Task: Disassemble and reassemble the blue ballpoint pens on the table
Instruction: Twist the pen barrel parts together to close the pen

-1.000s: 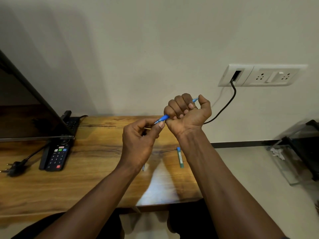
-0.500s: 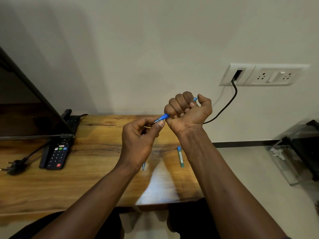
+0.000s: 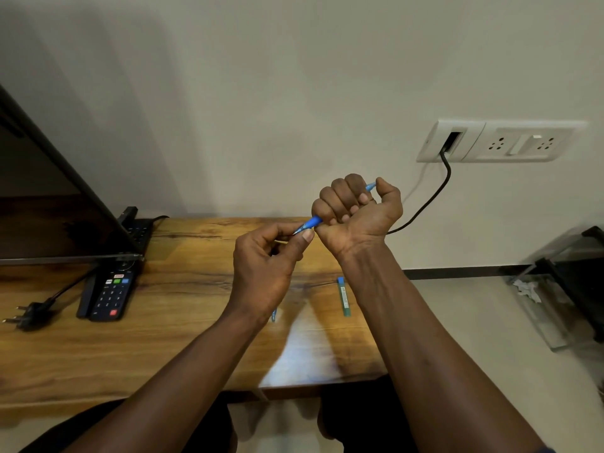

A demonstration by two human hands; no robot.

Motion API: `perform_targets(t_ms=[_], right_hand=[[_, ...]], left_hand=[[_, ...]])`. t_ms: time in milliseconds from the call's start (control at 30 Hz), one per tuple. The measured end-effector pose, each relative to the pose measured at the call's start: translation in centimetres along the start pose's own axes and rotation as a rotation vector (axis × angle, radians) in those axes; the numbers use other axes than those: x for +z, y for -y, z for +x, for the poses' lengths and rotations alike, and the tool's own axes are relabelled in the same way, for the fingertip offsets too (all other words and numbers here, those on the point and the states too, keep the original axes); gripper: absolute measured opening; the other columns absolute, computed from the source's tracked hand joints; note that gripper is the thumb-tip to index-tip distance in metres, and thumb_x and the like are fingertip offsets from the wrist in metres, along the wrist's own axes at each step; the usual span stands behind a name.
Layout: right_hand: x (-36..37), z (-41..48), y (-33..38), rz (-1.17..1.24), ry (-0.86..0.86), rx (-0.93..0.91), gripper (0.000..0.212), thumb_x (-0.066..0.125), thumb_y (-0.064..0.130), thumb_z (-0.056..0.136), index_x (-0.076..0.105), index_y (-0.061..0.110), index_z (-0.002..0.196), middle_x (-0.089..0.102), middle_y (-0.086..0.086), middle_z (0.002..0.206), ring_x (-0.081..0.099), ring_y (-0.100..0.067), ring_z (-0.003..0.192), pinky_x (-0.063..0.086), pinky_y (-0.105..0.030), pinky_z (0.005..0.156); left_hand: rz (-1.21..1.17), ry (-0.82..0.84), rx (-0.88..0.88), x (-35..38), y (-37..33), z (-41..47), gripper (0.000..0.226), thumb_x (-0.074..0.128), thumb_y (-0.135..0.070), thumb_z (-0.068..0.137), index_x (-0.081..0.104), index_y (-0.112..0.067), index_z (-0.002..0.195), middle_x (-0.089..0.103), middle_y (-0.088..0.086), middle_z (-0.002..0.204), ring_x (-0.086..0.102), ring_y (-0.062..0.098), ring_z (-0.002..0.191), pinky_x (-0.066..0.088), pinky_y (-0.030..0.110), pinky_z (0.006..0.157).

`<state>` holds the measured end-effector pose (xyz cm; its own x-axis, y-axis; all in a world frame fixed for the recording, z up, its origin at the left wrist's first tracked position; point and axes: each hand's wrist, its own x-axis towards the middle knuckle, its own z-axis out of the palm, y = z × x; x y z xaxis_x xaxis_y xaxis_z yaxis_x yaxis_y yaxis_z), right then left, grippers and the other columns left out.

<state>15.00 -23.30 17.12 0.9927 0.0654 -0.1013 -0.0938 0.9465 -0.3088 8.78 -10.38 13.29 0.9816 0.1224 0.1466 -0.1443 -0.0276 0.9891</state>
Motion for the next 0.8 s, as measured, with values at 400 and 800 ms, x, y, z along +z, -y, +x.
perform_targets(t_ms=[400,800], right_hand=[[-0.03,0.06,0.03,-0.019,-0.027,-0.008,0.044,0.03,0.04,0.089,0.03,0.019,0.051,0.02,0.005,0.044,0.016,-0.01,0.037,0.016,-0.019,0.044],[-0.21,-0.03,-0.19,-0.035,-0.067,0.005,0.043,0.033,0.042,0.09,0.031,0.019,0.053,0.02,0.005,0.046,0.015,-0.01,0.039,0.015,-0.02,0.044]], left_hand=[[-0.001,-0.004,-0.004,-0.1,0.08,0.04,0.012,0.079,-0.014,0.091,0.082,-0.017,0.103,0.076,0.0,0.082,0.065,0.014,0.072,0.058,0.048,0.073],[0.016,-0.007,-0.011,-0.05,0.21,-0.02,0.011,0.08,-0.016,0.091,0.082,-0.023,0.099,0.077,0.001,0.082,0.066,0.026,0.072,0.058,0.052,0.072]])
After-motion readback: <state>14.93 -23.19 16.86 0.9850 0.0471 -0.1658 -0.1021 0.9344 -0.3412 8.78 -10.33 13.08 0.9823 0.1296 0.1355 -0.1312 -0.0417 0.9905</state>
